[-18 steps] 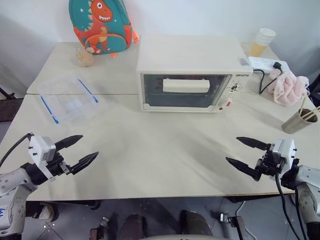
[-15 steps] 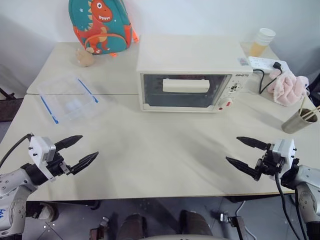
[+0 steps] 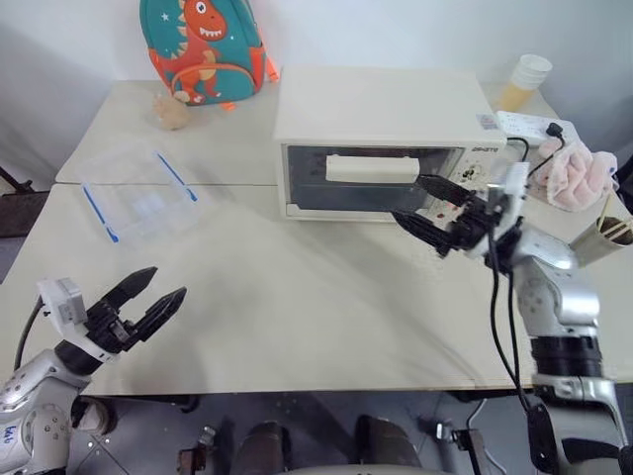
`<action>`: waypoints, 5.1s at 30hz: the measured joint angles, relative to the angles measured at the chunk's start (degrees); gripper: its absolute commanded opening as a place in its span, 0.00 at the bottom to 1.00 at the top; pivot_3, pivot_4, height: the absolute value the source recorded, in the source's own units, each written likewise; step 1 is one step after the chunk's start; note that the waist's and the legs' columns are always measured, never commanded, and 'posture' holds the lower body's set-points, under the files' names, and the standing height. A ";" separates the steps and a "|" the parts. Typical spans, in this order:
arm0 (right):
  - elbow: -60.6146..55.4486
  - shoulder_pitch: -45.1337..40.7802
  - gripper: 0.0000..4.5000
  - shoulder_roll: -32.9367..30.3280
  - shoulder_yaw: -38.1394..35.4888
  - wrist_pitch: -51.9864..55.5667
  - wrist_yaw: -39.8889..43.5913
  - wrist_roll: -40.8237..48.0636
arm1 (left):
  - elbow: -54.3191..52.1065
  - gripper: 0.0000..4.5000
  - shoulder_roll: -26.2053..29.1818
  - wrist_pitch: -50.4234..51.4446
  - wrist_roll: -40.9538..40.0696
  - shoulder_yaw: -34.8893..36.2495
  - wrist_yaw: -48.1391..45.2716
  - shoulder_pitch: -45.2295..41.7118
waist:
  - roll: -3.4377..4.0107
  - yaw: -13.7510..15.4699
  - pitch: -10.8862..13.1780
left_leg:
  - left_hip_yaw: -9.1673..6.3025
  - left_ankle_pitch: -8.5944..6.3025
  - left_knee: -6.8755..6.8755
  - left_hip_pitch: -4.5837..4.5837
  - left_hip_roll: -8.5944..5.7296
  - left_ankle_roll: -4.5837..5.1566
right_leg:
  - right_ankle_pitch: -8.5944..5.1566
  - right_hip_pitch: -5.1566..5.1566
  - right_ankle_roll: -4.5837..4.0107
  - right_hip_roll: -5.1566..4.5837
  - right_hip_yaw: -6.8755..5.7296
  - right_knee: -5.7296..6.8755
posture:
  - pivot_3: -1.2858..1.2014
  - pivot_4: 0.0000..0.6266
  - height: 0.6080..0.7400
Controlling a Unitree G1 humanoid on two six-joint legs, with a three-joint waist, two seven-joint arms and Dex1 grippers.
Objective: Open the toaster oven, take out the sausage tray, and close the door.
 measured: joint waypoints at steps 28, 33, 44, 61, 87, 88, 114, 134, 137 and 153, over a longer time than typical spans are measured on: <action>-3.71 14.25 1.00 -4.16 4.47 -26.28 16.77 -11.33 | 10.28 0.50 -1.26 3.76 3.91 -14.71 0.67 -32.17 | -0.02 -0.66 0.01 | 0.63 -0.03 -0.02 -0.06 0.07 -0.02 | 0.00 -0.47 0.00 0.05 0.10 0.19 | 0.52 0.24 1.00; -0.68 13.78 1.00 -4.13 4.77 -31.60 15.54 -12.87 | 20.53 0.14 -6.69 0.98 10.17 -21.05 1.65 -43.07 | -0.05 -0.46 0.02 | 0.66 -0.02 0.08 -0.08 0.04 -0.01 | 0.01 -0.43 0.02 0.04 0.10 0.19 | 0.52 0.24 1.00; -0.87 19.70 1.00 -6.57 3.72 -35.04 12.07 -13.72 | 31.03 0.01 -11.18 -3.51 17.97 -26.36 0.34 -46.90 | -0.08 0.17 0.03 | 0.69 -0.03 0.08 -0.10 0.05 0.00 | 0.01 -0.47 0.03 0.03 0.07 0.21 | 0.52 0.24 1.00; -14.21 26.10 1.00 -10.24 -6.62 -26.32 -10.50 -20.55 | 26.95 0.01 -9.56 -2.58 20.60 -29.61 -3.70 -36.29 | -0.07 -0.57 0.02 | 1.18 0.05 0.20 0.18 0.16 0.05 | 0.09 -0.51 -0.13 0.03 0.51 0.33 | 0.52 0.24 1.00; 19.27 -13.96 0.66 0.28 26.73 -30.06 -50.04 -71.46 | 2.39 1.00 -2.86 -7.25 12.03 -10.81 0.12 -12.62 | -0.07 -2.55 0.02 | 1.11 0.04 0.08 0.05 0.18 0.01 | 0.10 -0.77 -0.14 -0.06 0.42 0.62 | 0.52 0.24 1.00; 19.94 -14.35 0.59 0.41 27.45 -30.11 -50.38 -71.97 | 2.23 1.00 -2.91 -7.25 12.02 -10.82 0.33 -12.55 | -0.07 -2.65 0.02 | 1.12 0.04 0.08 0.05 0.18 0.01 | 0.10 -0.77 -0.14 -0.06 0.42 0.62 | 0.52 0.24 1.00; 29.41 -20.02 0.09 5.75 31.89 -27.25 -55.35 -76.76 | 2.10 1.00 -3.02 -6.94 10.46 -12.49 1.48 -14.06 | -0.07 -3.75 0.02 | 1.09 0.04 0.04 0.06 0.19 0.01 | 0.10 -0.78 -0.14 -0.06 0.40 0.63 | 0.52 0.24 1.00; 14.99 -13.68 0.01 -1.79 31.38 -31.02 -42.52 -70.92 | 2.58 1.00 -3.21 -6.79 10.36 -13.45 1.44 -16.48 | -0.12 -3.56 -0.01 | 1.10 0.03 0.02 0.05 0.19 0.00 | 0.10 -0.77 -0.13 -0.05 0.40 0.58 | 0.52 0.24 1.00; 11.27 -12.22 0.01 -2.56 31.10 -30.53 -39.37 -69.68 | 2.60 1.00 -3.57 -6.76 10.36 -14.37 1.33 -16.76 | -0.12 -3.72 -0.01 | 1.11 0.03 0.02 0.06 0.21 0.00 | 0.10 -0.78 -0.13 -0.04 0.40 0.59 | 0.52 0.24 1.00; -19.35 13.34 0.01 -8.37 22.52 -24.43 -30.52 -66.10 | 4.78 1.00 -0.14 -4.11 9.52 -11.94 0.37 -16.97 | -0.13 -1.95 0.00 | 1.16 0.00 0.05 0.05 0.17 0.00 | 0.10 -0.75 -0.13 -0.05 0.40 0.47 | 0.52 0.24 1.00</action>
